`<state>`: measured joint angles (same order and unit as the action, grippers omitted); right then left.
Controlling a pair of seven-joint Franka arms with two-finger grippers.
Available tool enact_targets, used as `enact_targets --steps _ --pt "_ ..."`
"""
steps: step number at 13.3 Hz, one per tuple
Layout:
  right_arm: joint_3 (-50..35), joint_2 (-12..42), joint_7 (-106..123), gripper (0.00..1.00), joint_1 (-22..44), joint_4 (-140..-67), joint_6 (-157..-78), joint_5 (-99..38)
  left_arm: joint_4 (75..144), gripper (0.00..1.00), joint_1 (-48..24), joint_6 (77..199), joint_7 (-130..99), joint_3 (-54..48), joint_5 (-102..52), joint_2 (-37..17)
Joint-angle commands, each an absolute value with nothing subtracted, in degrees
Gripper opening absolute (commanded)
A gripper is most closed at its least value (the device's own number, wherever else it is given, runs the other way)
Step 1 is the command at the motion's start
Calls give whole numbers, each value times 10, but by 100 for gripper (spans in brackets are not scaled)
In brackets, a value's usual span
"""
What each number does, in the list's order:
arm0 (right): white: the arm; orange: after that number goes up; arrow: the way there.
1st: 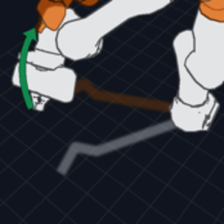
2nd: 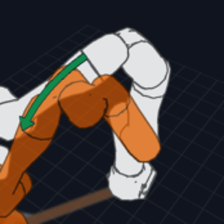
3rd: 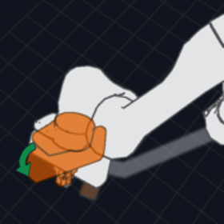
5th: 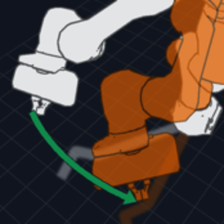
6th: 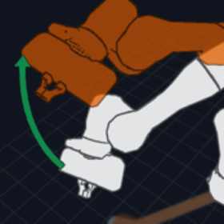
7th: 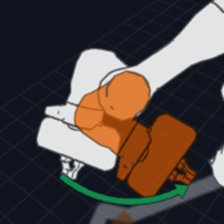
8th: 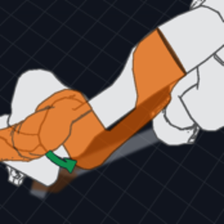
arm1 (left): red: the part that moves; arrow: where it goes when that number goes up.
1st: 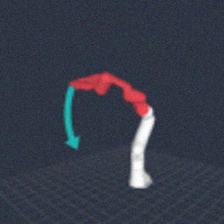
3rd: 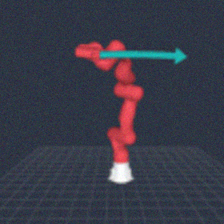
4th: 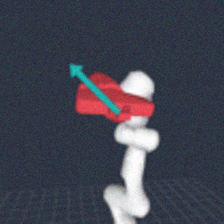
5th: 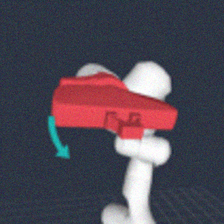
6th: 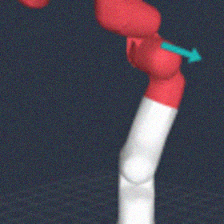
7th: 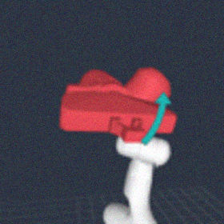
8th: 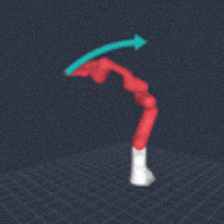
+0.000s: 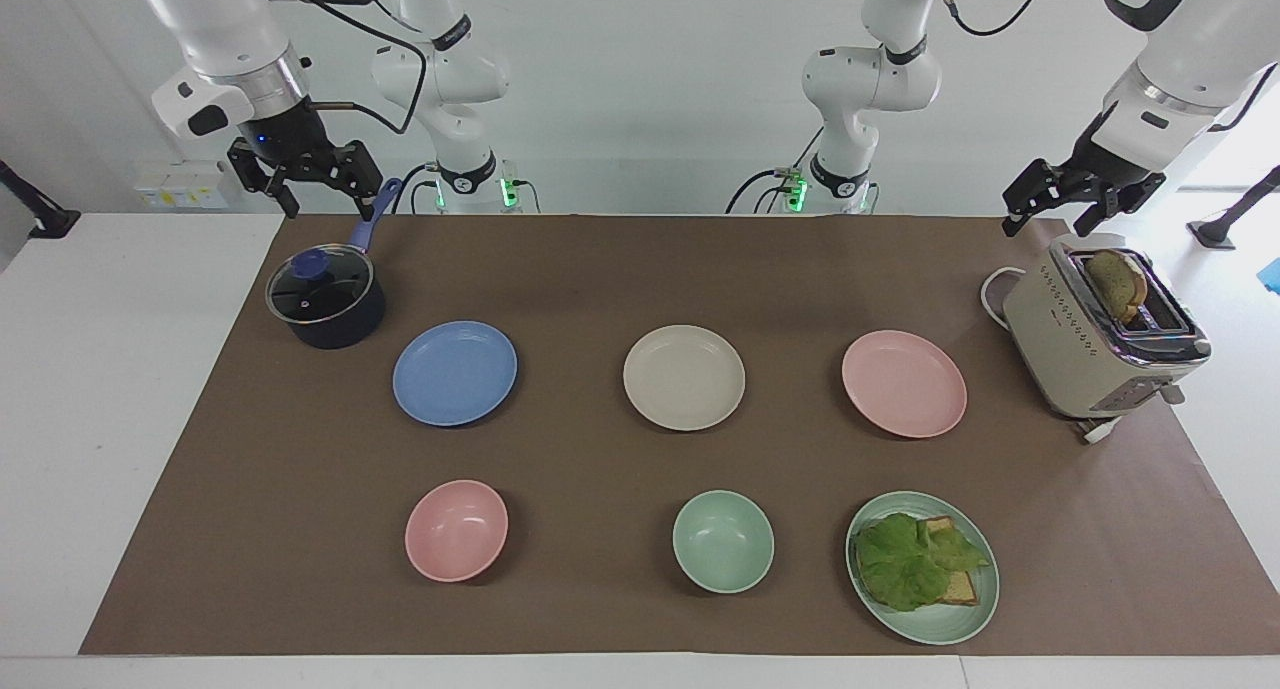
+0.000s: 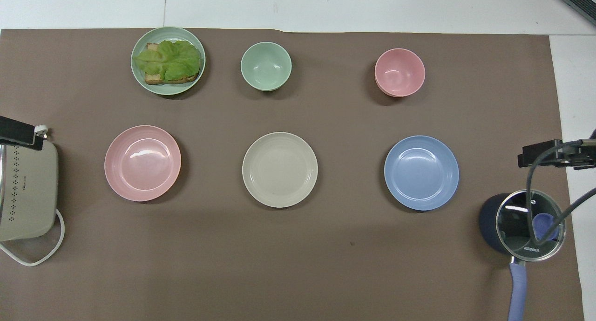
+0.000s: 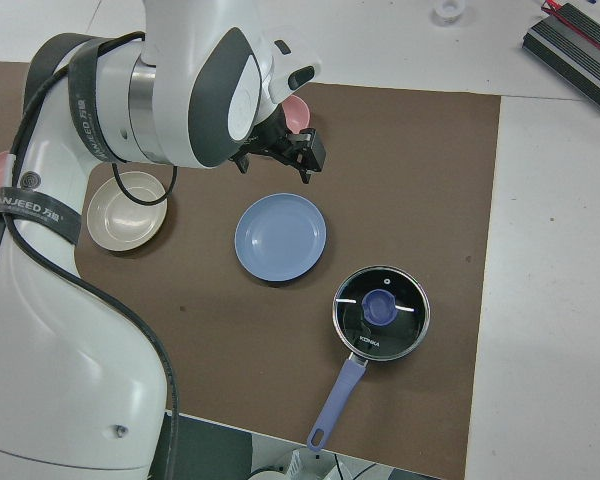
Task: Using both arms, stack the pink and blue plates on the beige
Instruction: 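Move the left gripper toward the pink plate's rim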
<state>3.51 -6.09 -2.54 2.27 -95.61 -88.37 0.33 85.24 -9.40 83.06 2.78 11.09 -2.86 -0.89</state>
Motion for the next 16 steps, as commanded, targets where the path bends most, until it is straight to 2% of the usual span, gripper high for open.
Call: enact_targets --steps 1,5,9,11,14,16 --pt "33 -68 -8 100 15 -967 -895 -2 863 100 -101 830 34 114 -18 4" --pt "33 -68 -9 100 15 -967 -895 -2 888 100 -100 843 33 114 -18 5" --pt "33 -68 -9 100 15 -967 -895 -2 1032 100 -92 979 31 114 -18 31" --pt "33 -68 -8 100 15 -967 -895 -2 1079 100 -91 1023 31 114 -18 32" --pt "33 -68 -9 100 15 -967 -895 -2 1152 100 -88 1101 29 114 -18 21" --pt "33 -68 -9 100 15 -968 -895 -2 1183 100 -91 1160 26 114 -19 -22"
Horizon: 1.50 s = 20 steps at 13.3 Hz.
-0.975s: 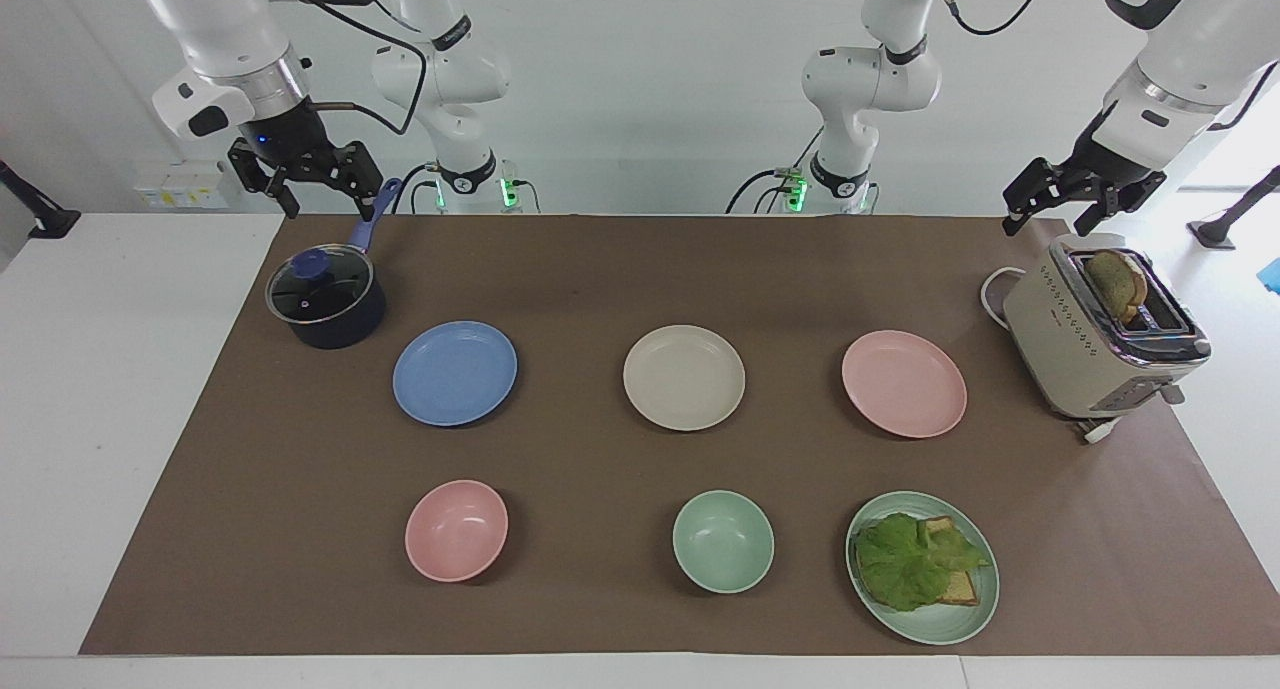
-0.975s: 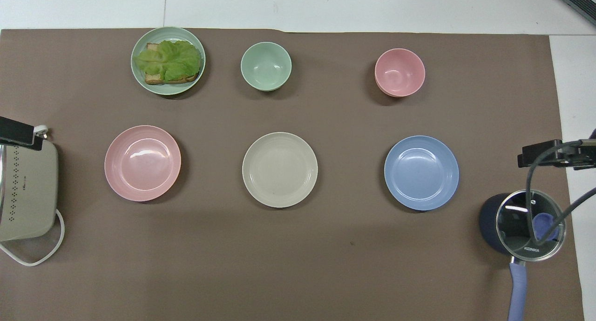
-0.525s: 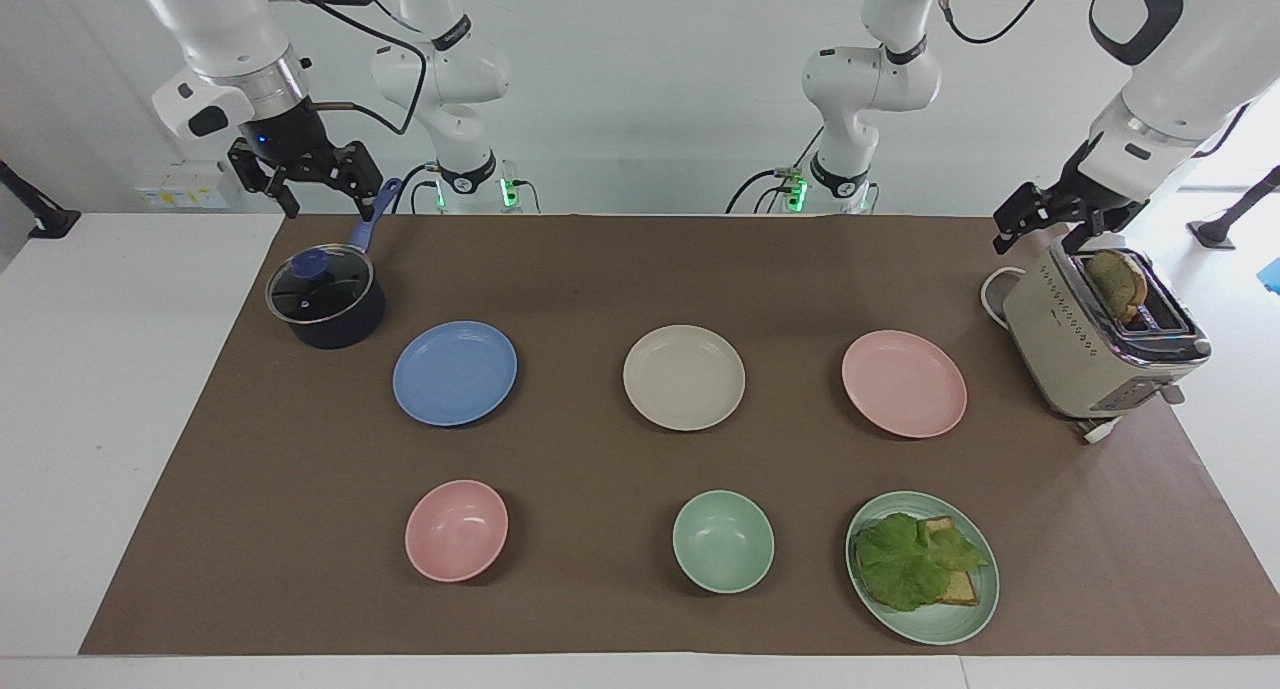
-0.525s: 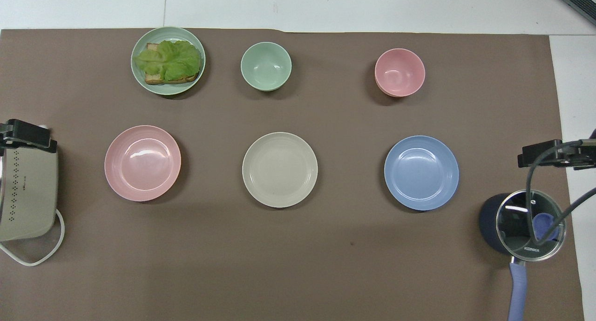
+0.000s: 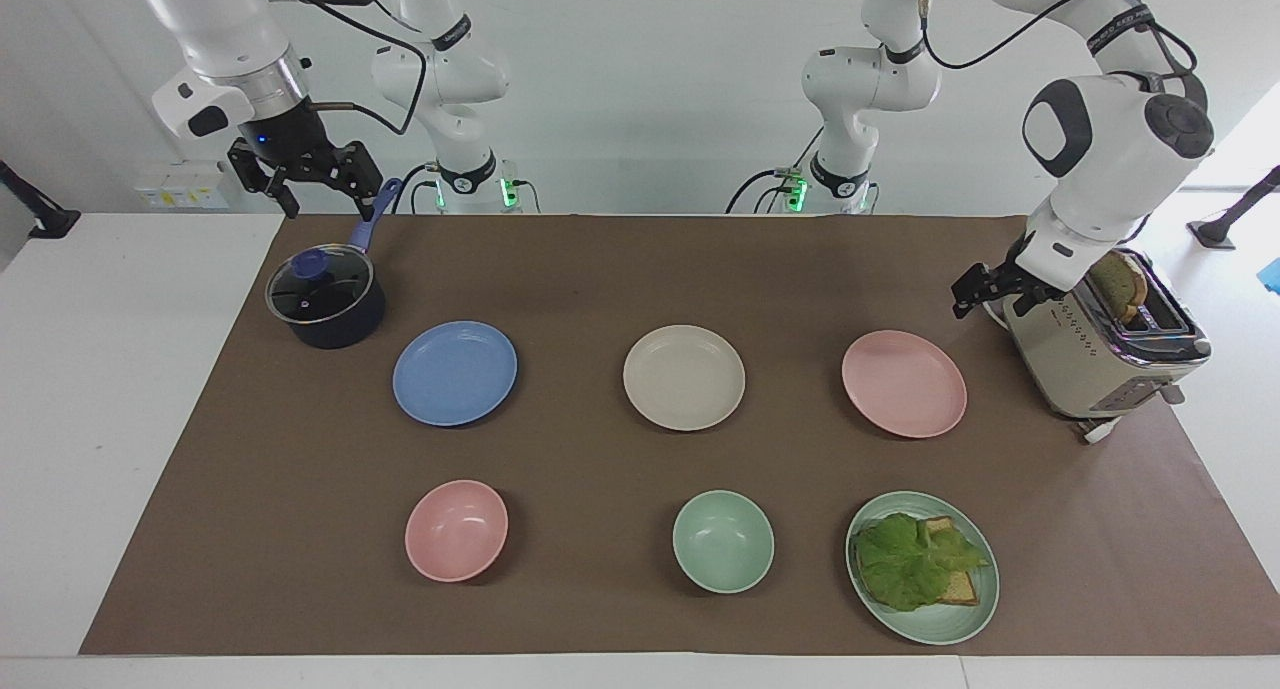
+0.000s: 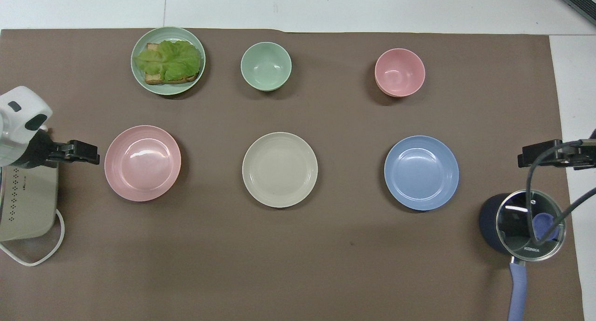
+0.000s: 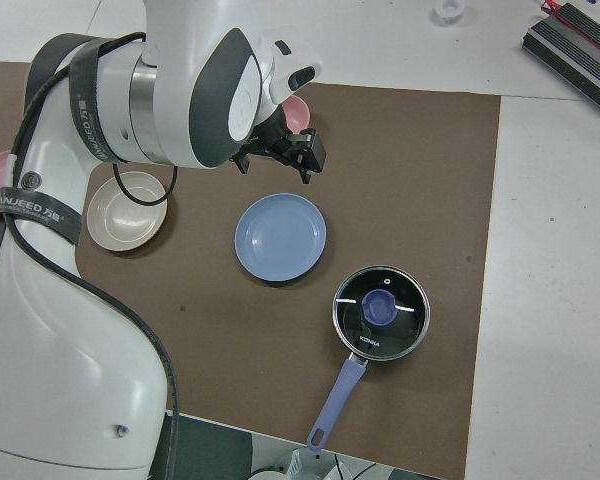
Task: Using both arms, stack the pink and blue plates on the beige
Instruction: 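Move the left gripper toward the pink plate's rim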
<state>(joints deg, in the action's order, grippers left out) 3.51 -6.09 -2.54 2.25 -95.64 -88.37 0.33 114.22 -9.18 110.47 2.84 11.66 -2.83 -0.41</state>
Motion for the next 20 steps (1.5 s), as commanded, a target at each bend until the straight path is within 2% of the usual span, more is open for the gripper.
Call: enact_targets --steps 1,5,9,10,11,12,13,14,18,20 --pt "33 -68 -9 100 15 -968 -895 -2 1192 100 -93 1187 19 114 -19 -45" --pt "33 -71 -7 100 15 -972 -896 -2 1223 100 -90 1275 21 113 -19 -85" --pt "33 -71 -7 100 15 -972 -896 -2 1234 100 -89 1286 20 114 -19 -99" --pt "33 -71 -7 100 15 -972 -896 -3 1238 92 -90 1283 15 114 -19 -97" --pt "34 -71 -7 100 15 -972 -896 -3 1243 53 -91 1285 -1 113 -19 -95" --pt "34 -71 -7 100 15 -972 -896 -2 1243 25 -91 1285 -7 114 -19 -95" --pt "33 -71 -7 100 15 -972 -896 -3 1243 9 -90 1283 -4 114 -19 -95" --pt "34 -71 -7 100 15 -972 -896 -2 1243 0 -89 1281 -2 114 -19 -95" --pt "34 -71 -7 100 15 -972 -896 -3 1232 0 -92 1252 -8 113 -25 -95" --pt "34 -71 -8 100 15 -972 -896 -3 1192 0 -94 1173 -8 113 -33 -86"
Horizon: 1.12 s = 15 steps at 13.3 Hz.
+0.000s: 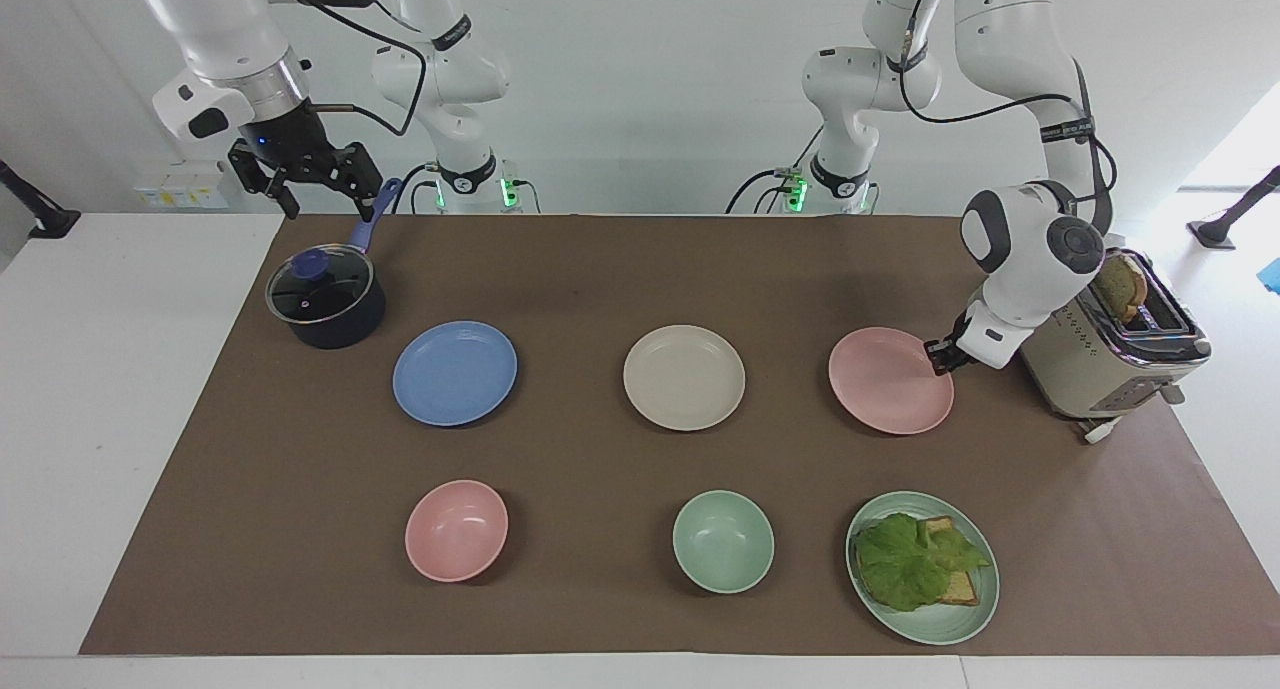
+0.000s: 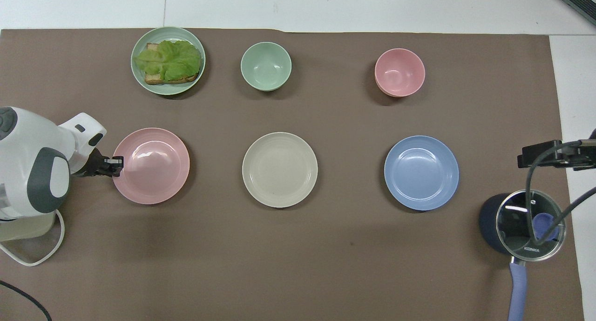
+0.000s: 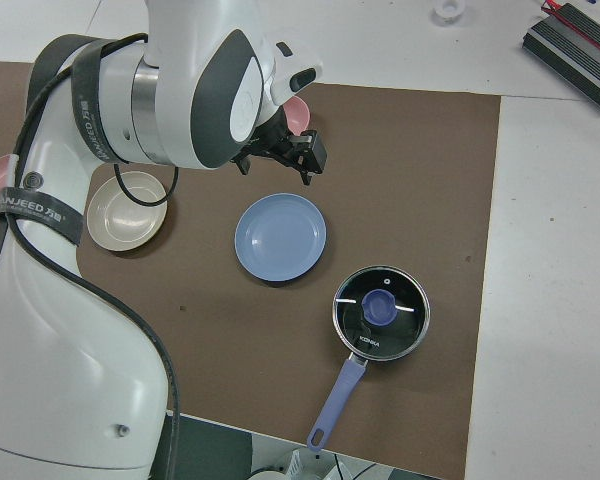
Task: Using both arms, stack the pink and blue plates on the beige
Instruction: 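Grasp the pink plate rim with the left gripper and lift it, then lower the pink plate onto the beige plate with the left gripper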
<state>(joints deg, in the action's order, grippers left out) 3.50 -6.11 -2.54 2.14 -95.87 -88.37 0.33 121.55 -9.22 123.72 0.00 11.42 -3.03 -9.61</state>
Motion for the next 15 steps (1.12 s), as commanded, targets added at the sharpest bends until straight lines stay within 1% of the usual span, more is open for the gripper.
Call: enact_targets --steps 1,3,5,9,10,12,13,15 --pt "33 -71 -8 100 15 -972 -896 -3 1164 0 -93 1129 -8 113 -47 -84" --pt "34 -71 -8 100 15 -972 -896 -3 1113 0 -91 1062 -8 113 -82 -83" --pt "34 -69 -6 100 14 -969 -895 -3 1086 0 -96 1028 -11 113 -123 -75" --pt "33 -68 -6 100 14 -964 -890 -4 1096 0 -109 1041 -58 84 -217 -59" --pt "33 -69 -6 100 14 -964 -890 -1 1099 0 -126 1048 -61 81 -248 -58" --pt "34 -70 -6 100 14 -970 -895 -1 1124 0 -181 1114 -113 78 -265 -48" --pt "34 -70 -6 100 9 -971 -896 -1 1126 0 -203 1138 -134 78 -272 -48" --pt "34 -70 -4 100 -3 -981 -901 -1 1137 0 -252 1188 -169 78 -293 -60"
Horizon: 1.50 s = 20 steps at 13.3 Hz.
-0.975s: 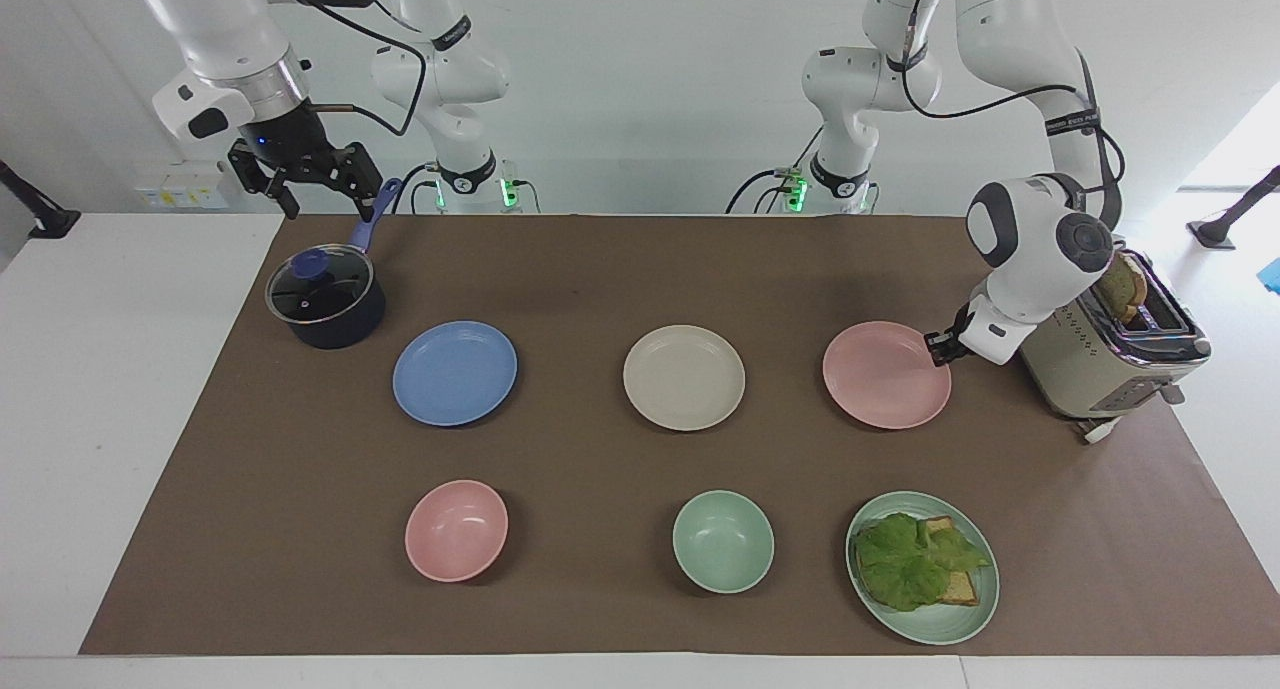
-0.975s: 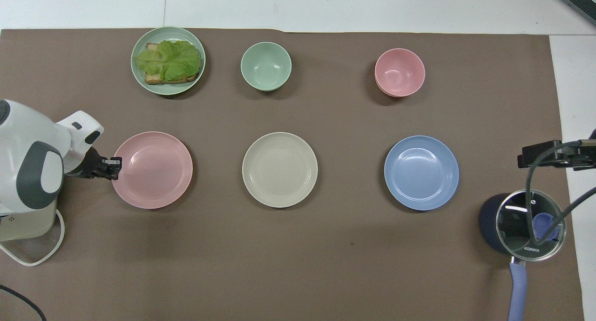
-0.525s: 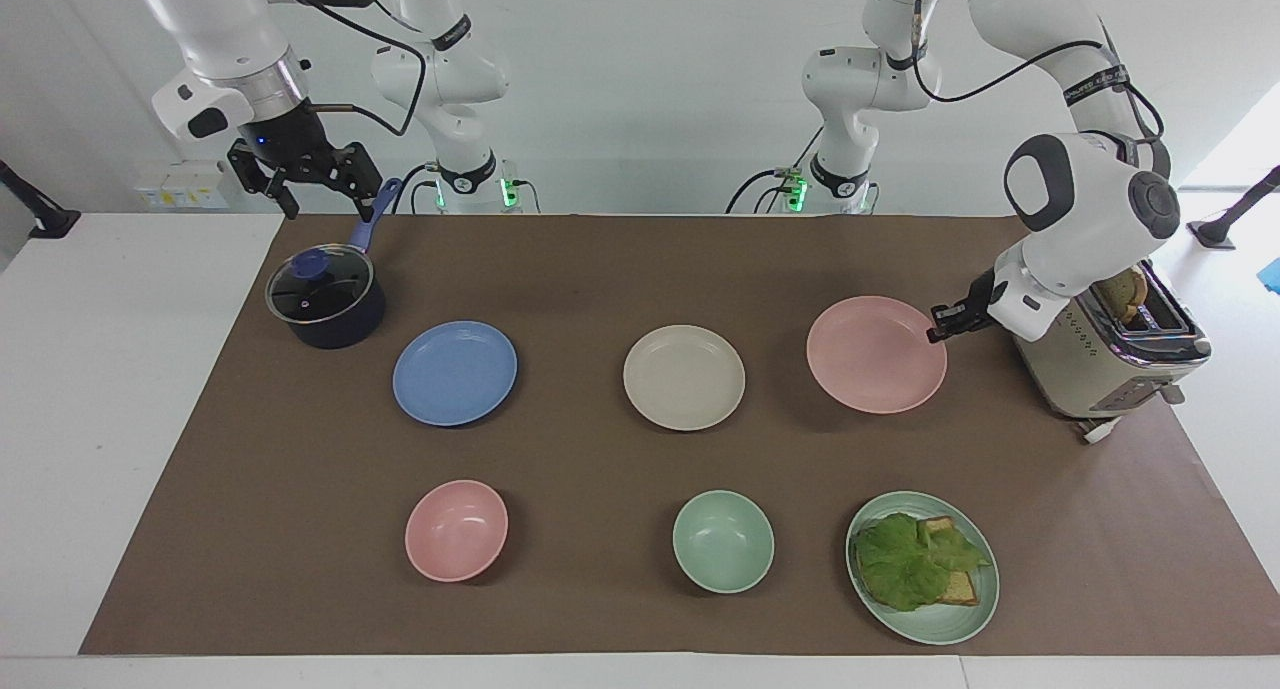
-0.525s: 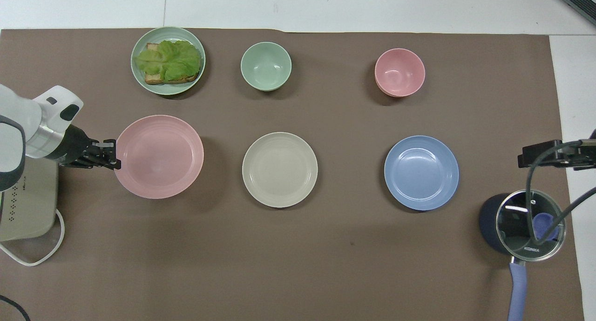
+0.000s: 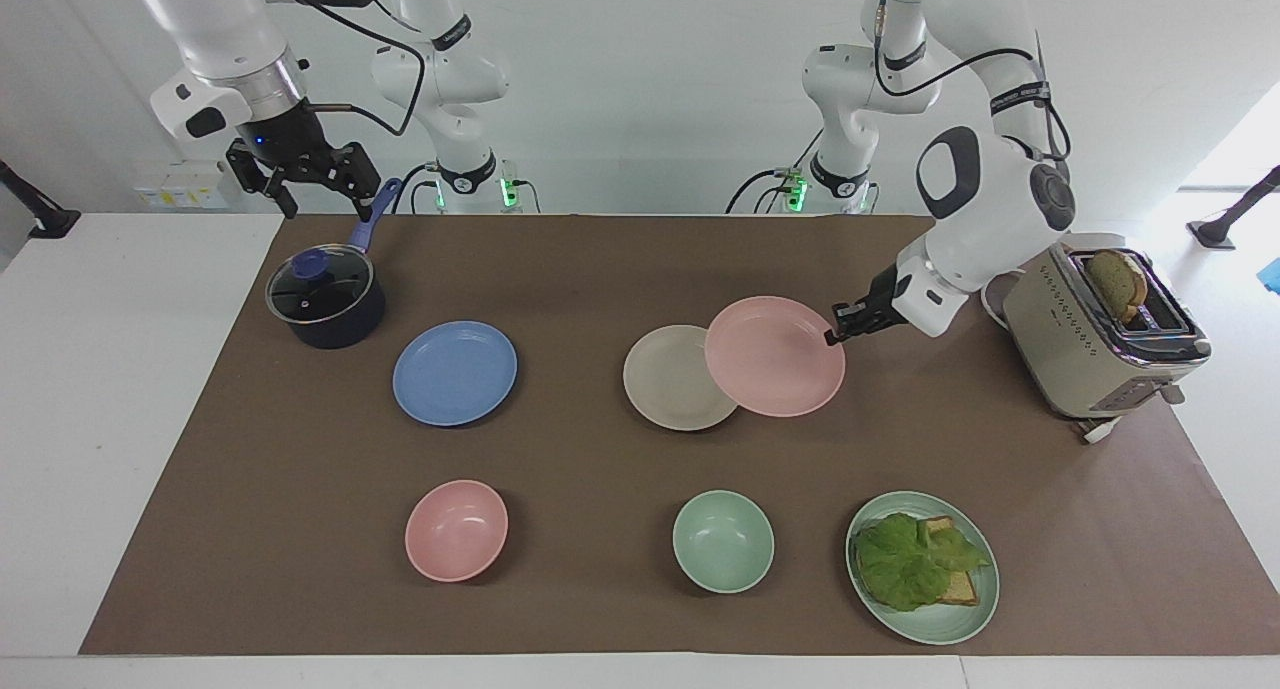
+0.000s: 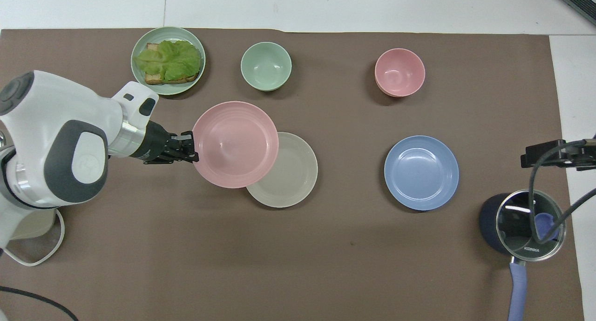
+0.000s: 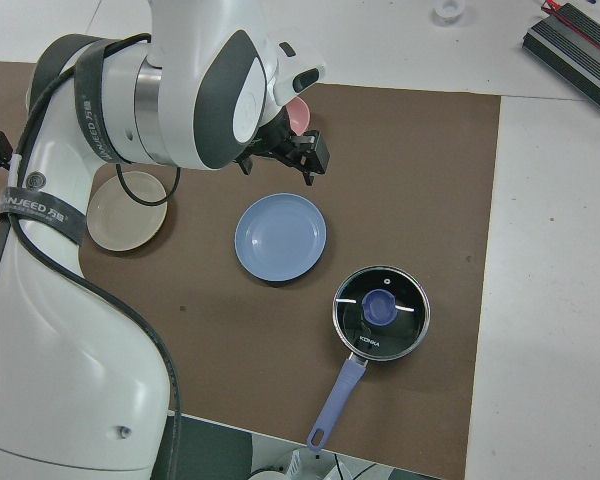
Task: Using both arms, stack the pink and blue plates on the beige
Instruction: 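Lower the pink plate onto the beige plate with the left gripper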
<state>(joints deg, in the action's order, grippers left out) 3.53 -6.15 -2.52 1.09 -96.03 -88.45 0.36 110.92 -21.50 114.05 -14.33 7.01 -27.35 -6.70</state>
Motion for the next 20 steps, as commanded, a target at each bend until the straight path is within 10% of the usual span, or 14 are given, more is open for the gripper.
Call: enact_targets --steps 1,14,16,20 --pt "34 -70 -5 100 -4 -990 -910 -1 1150 0 -282 1225 -185 78 -294 -62" --pt "33 -25 19 100 -11 -1090 -1048 -6 1199 0 -337 1297 -221 80 -294 -104" --pt "33 -5 25 100 -12 -1105 -1081 -8 1196 99 -334 1297 -220 80 -294 -105" --pt "33 13 25 100 -12 -1149 -1155 -9 1189 100 -337 1289 -215 82 -280 -105"
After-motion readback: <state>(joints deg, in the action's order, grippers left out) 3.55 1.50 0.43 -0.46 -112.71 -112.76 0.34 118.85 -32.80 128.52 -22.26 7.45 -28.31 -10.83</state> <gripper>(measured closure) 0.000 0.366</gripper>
